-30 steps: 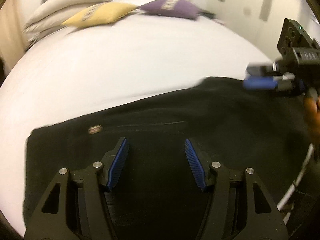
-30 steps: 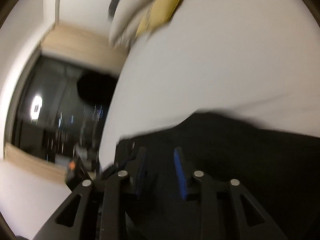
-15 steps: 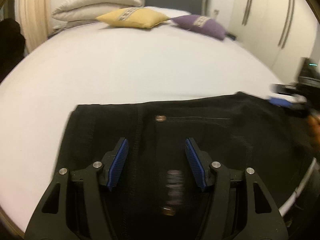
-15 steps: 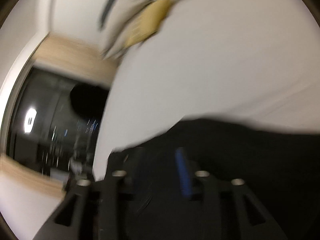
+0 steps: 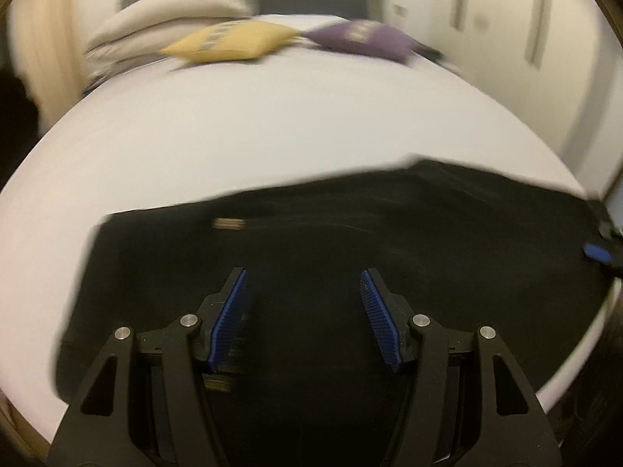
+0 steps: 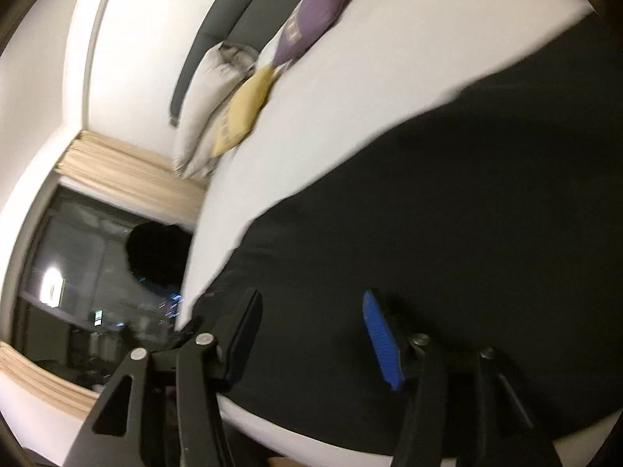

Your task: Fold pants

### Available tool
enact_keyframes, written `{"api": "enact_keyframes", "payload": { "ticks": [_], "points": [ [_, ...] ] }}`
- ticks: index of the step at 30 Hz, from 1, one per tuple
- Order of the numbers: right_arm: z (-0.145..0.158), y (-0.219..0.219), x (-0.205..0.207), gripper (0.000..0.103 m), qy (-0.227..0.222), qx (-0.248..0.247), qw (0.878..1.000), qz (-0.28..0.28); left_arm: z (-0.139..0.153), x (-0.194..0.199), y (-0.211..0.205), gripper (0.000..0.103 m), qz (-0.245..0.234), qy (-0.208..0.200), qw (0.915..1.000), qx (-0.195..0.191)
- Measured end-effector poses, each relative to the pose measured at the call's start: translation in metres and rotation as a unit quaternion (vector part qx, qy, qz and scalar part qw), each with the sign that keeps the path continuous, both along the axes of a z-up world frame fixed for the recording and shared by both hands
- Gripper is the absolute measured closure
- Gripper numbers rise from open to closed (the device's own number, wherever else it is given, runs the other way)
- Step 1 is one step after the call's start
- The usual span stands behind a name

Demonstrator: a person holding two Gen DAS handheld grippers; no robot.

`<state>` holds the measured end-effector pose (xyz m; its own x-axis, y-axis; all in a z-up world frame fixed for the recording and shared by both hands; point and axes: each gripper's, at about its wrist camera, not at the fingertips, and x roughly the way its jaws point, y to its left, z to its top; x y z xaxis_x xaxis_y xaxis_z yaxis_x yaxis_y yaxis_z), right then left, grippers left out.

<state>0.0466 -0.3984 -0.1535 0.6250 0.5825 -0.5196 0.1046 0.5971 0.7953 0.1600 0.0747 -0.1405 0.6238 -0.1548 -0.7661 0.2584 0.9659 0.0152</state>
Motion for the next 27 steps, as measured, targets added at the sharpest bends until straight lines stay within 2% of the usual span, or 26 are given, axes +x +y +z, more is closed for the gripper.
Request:
{"api": "enact_keyframes", "payload": {
  "ticks": [1, 2, 3, 4, 5, 7, 9, 10, 12, 13, 14, 15, 16, 17, 18, 19, 20, 22, 24, 25, 27],
  "points": [
    [-0.009, -0.02, -0.008, 0.084, 0.003, 0.005, 1.0, -0.019, -0.004, -0.004, -0.016, 0.045, -0.013, 0.007, 0.9999, 0.004],
    [-0.022, -0.046, -0.017, 0.103, 0.019, 0.026, 0.999, -0.045, -0.013, -0.007, -0.034, 0.045, -0.024, 0.024, 0.9994, 0.008],
    [-0.024, -0.066, -0.024, 0.103, 0.03, 0.032, 0.997, -0.068, -0.021, -0.009, -0.045, 0.045, -0.03, 0.037, 0.9987, 0.016],
    [-0.028, -0.09, -0.037, 0.103, 0.021, 0.056, 0.993, -0.103, -0.028, -0.013, -0.059, 0.044, -0.034, 0.042, 0.9982, 0.029],
    [-0.026, -0.108, -0.05, 0.103, 0.021, 0.045, 0.989, -0.136, -0.03, -0.017, -0.07, 0.044, -0.034, 0.037, 0.9979, 0.041],
    [-0.015, -0.133, -0.073, 0.102, 0.024, 0.021, 0.983, -0.18, -0.028, -0.02, -0.08, 0.043, -0.035, 0.041, 0.9979, 0.037],
    [-0.007, -0.151, -0.093, 0.09, 0.031, 0.023, 0.974, -0.224, -0.017, -0.022, -0.092, 0.042, -0.028, 0.028, 0.9988, 0.028],
    [0.0, -0.157, -0.104, 0.083, 0.01, 0.043, 0.972, -0.23, -0.012, -0.024, -0.095, 0.042, -0.036, 0.021, 0.999, 0.015],
    [0.013, -0.152, -0.117, 0.066, -0.047, 0.072, 0.974, -0.211, -0.006, -0.026, -0.112, 0.042, -0.05, 0.012, 0.9986, 0.005],
    [0.019, -0.141, -0.115, 0.054, -0.058, 0.082, 0.975, -0.197, -0.006, -0.027, -0.122, 0.041, -0.058, 0.012, 0.9982, 0.009],
    [0.018, -0.134, -0.112, 0.049, -0.063, 0.09, 0.977, -0.181, -0.009, -0.028, -0.133, 0.041, -0.067, 0.016, 0.9975, 0.013],
    [0.012, -0.125, -0.106, 0.049, -0.061, 0.094, 0.98, -0.166, -0.014, -0.029, -0.143, 0.041, -0.075, 0.02, 0.9968, 0.016],
    [0.007, -0.134, -0.112, 0.049, -0.048, 0.094, 0.981, -0.164, -0.017, -0.018, -0.149, 0.041, -0.082, 0.025, 0.9962, 0.018],
    [-0.007, -0.135, -0.108, 0.051, -0.02, 0.095, 0.981, -0.168, -0.026, -0.014, -0.16, 0.041, -0.089, 0.034, 0.9951, 0.026],
    [-0.023, -0.145, -0.107, 0.06, -0.004, 0.109, 0.979, -0.173, -0.034, -0.014, -0.164, 0.041, -0.09, 0.044, 0.9944, 0.036],
    [-0.028, -0.144, -0.108, 0.078, -0.004, 0.119, 0.976, -0.181, -0.037, -0.017, -0.166, 0.039, -0.089, 0.041, 0.9945, 0.038],
    [-0.032, -0.152, -0.116, 0.085, 0.002, 0.124, 0.973, -0.196, -0.037, -0.023, -0.165, 0.038, -0.085, 0.036, 0.9952, 0.031],
    [-0.032, -0.179, -0.132, 0.086, 0.002, 0.122, 0.962, -0.243, -0.036, -0.023, -0.162, 0.036, -0.079, 0.042, 0.9957, 0.023],
    [-0.024, -0.19, -0.145, 0.069, 0.015, 0.084, 0.952, -0.295, -0.034, -0.026, -0.157, 0.036, -0.071, 0.04, 0.9963, 0.028],
    [-0.019, -0.195, -0.149, 0.067, 0.019, 0.071, 0.944, -0.321, -0.03, -0.031, -0.151, 0.036, -0.064, 0.039, 0.9968, 0.028],
    [-0.011, -0.203, -0.161, 0.067, -0.009, 0.108, 0.942, -0.319, -0.022, -0.034, -0.145, 0.036, -0.049, 0.034, 0.9982, 0.011]
  ]
}}
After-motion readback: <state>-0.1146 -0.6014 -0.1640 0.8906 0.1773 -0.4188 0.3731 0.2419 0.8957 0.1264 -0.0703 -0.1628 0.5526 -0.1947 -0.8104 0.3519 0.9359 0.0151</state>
